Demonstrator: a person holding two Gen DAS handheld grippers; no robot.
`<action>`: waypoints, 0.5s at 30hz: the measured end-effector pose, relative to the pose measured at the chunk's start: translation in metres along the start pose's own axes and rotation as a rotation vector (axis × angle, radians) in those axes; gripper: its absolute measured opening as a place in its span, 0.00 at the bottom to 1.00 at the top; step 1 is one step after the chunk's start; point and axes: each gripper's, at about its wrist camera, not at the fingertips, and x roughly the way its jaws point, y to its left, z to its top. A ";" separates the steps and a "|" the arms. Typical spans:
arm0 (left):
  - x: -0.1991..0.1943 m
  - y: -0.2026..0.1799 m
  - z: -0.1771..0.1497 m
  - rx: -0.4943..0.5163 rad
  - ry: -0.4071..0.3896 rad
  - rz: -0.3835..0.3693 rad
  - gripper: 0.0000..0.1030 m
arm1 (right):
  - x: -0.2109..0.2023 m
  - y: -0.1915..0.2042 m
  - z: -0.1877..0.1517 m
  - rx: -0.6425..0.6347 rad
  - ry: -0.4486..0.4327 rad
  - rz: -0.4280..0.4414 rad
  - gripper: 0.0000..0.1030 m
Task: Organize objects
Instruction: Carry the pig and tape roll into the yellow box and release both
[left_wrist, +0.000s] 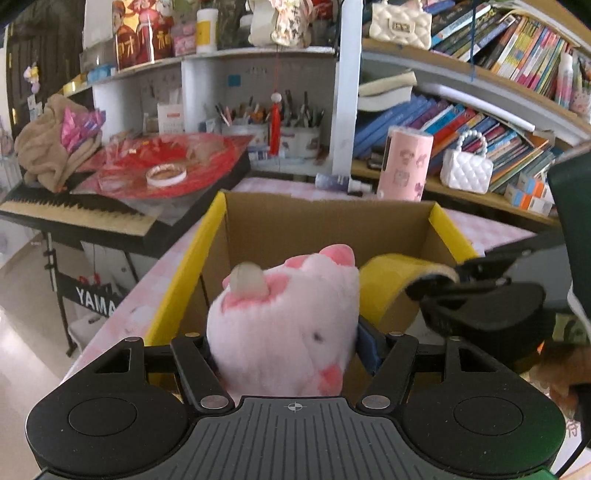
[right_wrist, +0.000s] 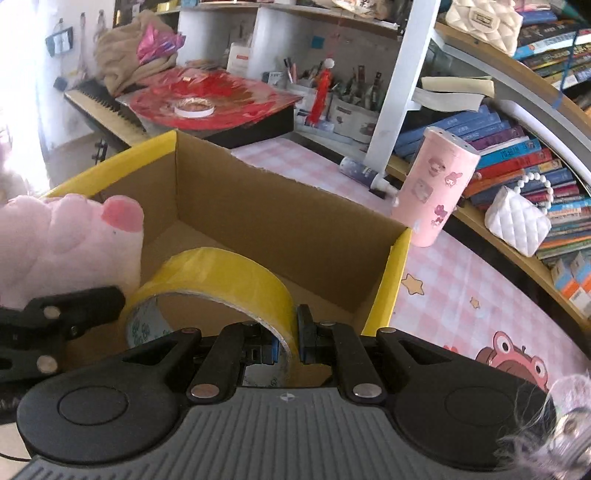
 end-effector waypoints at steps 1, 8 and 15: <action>0.001 -0.001 -0.001 0.001 0.006 0.001 0.64 | 0.002 -0.001 0.001 -0.013 0.001 0.003 0.10; 0.010 -0.004 -0.002 -0.002 0.033 0.014 0.64 | 0.013 0.002 0.007 -0.136 0.030 0.001 0.12; 0.010 -0.006 -0.004 0.004 0.025 0.027 0.68 | 0.014 0.005 0.007 -0.172 0.042 0.022 0.22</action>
